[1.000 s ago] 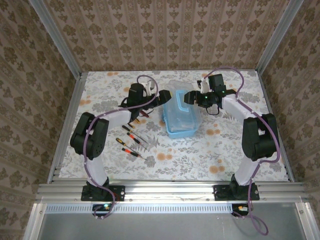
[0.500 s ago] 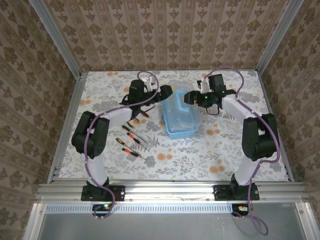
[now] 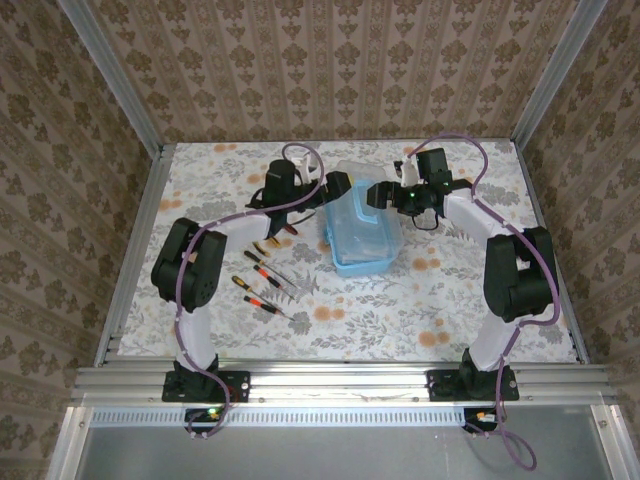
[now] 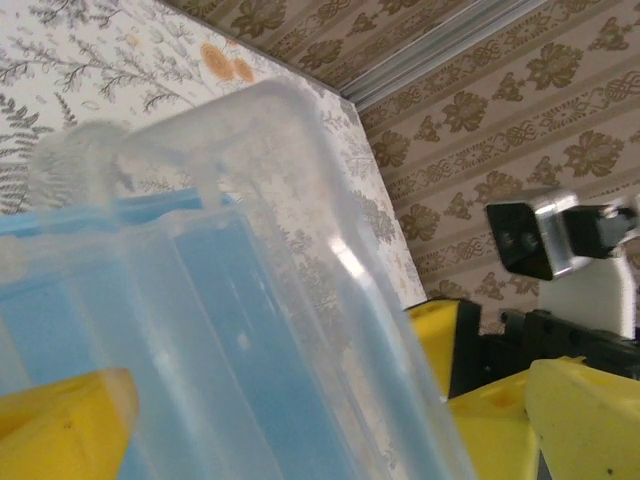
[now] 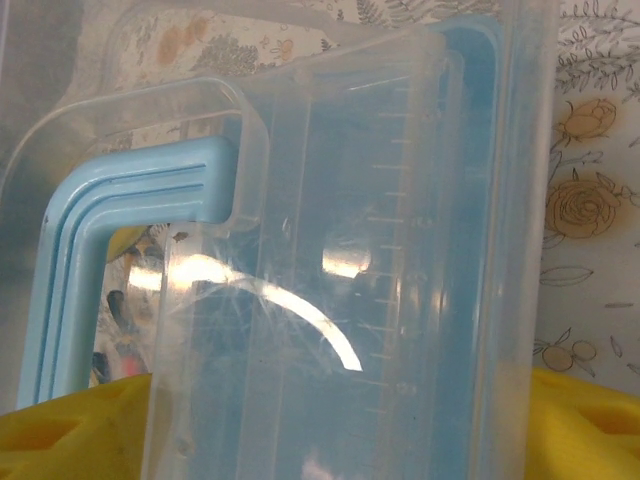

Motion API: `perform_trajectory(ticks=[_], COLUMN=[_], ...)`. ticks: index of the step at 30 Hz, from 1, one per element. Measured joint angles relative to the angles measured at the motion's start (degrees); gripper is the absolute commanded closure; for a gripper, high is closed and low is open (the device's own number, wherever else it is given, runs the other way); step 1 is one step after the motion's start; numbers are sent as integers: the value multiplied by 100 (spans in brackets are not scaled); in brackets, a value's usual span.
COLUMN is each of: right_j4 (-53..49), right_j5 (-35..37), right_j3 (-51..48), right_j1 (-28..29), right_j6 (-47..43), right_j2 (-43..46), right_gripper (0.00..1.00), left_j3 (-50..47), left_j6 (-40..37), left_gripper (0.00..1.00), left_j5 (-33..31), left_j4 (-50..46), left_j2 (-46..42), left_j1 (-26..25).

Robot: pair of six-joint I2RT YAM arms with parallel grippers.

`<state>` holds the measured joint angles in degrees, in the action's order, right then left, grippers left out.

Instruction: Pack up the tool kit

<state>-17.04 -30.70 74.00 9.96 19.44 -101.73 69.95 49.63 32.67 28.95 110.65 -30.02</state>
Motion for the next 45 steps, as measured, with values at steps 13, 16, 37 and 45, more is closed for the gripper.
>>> perform_trajectory(ticks=[13, 16, 37, 45], right_j4=[-610, -658, -861, -570], right_j5=[352, 466, 955, 756], right_j3=[94, 94, -833, -1338], right_j1=[-85, -184, -503, -1091], right_j6=[-256, -299, -671, -472], right_j2=[503, 813, 2017, 2428], right_gripper=[0, 0, 0, 0], left_j3=[505, 640, 1696, 2284], left_j6=[122, 120, -129, -363], left_gripper=[0, 0, 0, 0], left_j5=[61, 70, 57, 33], left_j4=[-74, -170, -1213, -1827], left_j2=[153, 153, 380, 466], left_j1=[-68, -96, -363, -522])
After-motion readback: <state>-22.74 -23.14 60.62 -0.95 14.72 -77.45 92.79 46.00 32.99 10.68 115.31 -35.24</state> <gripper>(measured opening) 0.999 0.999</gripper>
